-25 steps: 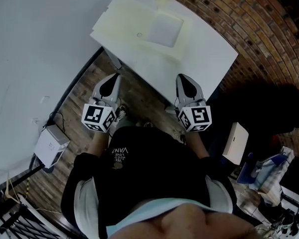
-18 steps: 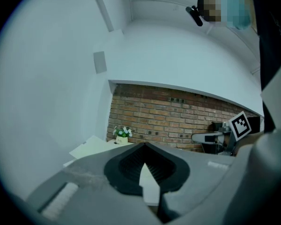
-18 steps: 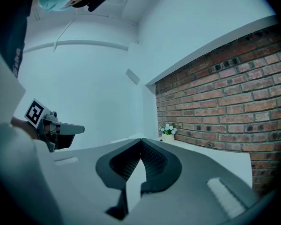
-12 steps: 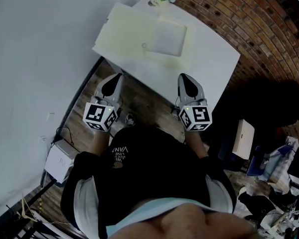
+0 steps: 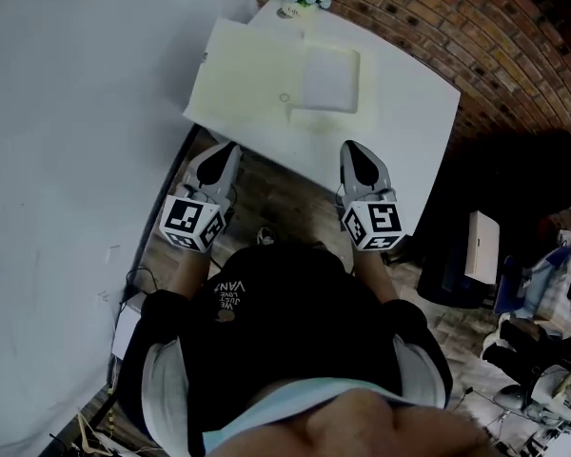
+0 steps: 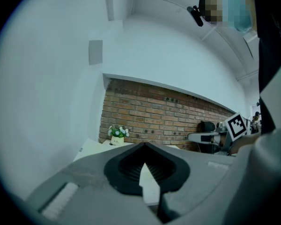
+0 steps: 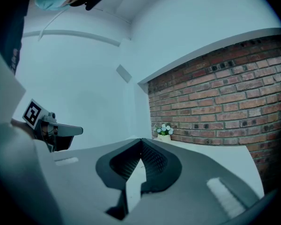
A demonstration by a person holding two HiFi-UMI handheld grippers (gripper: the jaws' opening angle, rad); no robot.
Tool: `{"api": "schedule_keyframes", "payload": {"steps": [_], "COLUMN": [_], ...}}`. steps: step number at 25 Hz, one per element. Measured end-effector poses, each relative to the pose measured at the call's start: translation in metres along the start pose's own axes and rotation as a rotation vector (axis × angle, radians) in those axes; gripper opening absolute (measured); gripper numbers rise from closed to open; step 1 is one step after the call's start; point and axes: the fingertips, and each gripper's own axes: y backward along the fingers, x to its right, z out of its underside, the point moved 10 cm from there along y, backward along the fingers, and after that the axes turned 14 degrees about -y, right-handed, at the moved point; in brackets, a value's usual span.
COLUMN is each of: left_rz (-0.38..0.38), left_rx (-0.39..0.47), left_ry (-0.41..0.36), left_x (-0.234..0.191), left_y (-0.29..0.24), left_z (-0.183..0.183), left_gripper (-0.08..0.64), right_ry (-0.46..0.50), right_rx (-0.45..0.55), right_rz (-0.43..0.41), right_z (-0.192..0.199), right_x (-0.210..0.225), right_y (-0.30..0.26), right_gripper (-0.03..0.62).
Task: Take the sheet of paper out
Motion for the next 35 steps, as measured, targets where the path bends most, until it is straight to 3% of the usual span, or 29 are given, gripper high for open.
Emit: {"api": "schedule_keyframes", "payload": {"steps": [6,13,35], "left_rz": [0.057,0.075,-0.044], "left_rx": [0.007,-0.009,-0.044], "left_ry": [0.004,0.025,0.061], "left_x": [-0.012,-0.011,0.011], "left_y": [-0.002,-0.019,-0.150], "left_z": [0.006,0.012,-0.006], "left_gripper": [0.000,0.000,0.000], "right_ry": [-0.012,-0.015,0.017], "right_rx": [0.005,-0.017,-0.087], "right_rz": [0.066,0.085,-0.032], "right_z": [0.010,0.011,-0.038], "right_x": [-0.008,0.005,0.137], "right_y": [0.006,0.001,-0.075], "right_gripper": [0.000,0.000,0.000]}}
